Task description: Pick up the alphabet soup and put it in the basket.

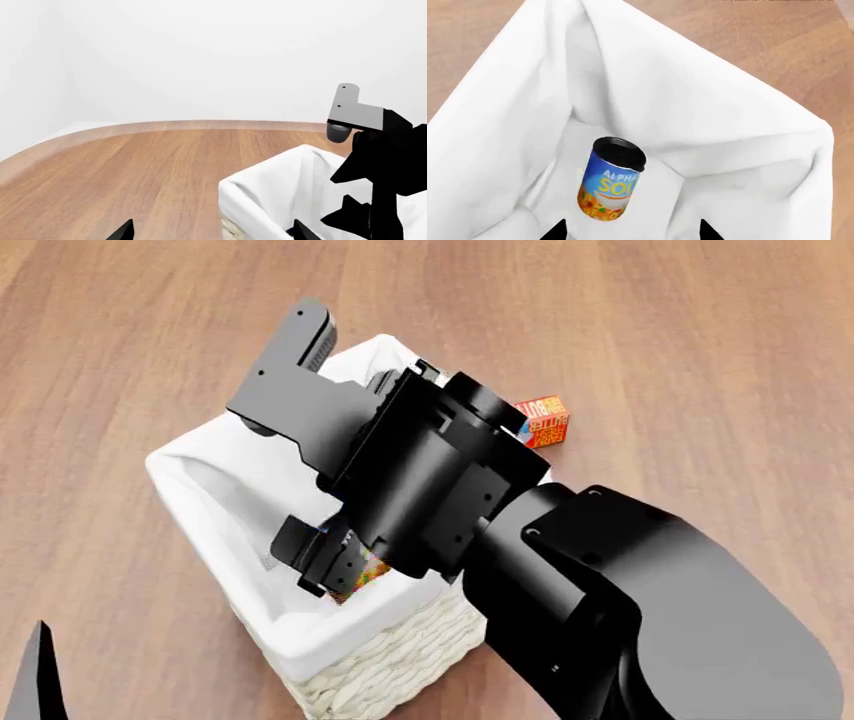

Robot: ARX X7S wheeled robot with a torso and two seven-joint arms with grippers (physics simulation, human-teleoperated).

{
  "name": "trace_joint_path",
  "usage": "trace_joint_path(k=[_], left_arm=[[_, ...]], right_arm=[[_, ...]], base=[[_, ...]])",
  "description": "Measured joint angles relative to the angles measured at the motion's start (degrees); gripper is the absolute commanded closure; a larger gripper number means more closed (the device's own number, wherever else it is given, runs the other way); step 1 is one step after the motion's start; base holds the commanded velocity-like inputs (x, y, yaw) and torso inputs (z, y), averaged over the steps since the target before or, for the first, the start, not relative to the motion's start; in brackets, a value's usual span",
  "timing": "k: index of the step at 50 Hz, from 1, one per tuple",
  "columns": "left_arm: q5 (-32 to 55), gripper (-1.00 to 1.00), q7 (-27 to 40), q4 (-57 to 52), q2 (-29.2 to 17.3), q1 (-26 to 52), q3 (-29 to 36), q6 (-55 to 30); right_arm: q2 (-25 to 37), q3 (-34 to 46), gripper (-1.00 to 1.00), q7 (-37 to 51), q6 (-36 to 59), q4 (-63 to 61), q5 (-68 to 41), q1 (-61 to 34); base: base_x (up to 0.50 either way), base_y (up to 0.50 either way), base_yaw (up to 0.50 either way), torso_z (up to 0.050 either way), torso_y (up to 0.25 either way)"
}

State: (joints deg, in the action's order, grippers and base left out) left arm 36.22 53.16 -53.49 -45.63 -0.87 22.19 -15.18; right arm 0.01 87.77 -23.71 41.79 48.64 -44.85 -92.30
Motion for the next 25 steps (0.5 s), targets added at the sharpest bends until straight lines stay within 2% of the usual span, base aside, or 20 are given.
trace_joint_path(k=[25], left_arm=[[-0.49,-1.0,-0.39,0.15,0.27,0.38,0.85,0.31]], right_arm=[[0.01,-0.34,-1.0,2.08,-2.54,1.07,-3.37,-1.03]], base=[[0.0,0.0,0.0,0.0,0.0]])
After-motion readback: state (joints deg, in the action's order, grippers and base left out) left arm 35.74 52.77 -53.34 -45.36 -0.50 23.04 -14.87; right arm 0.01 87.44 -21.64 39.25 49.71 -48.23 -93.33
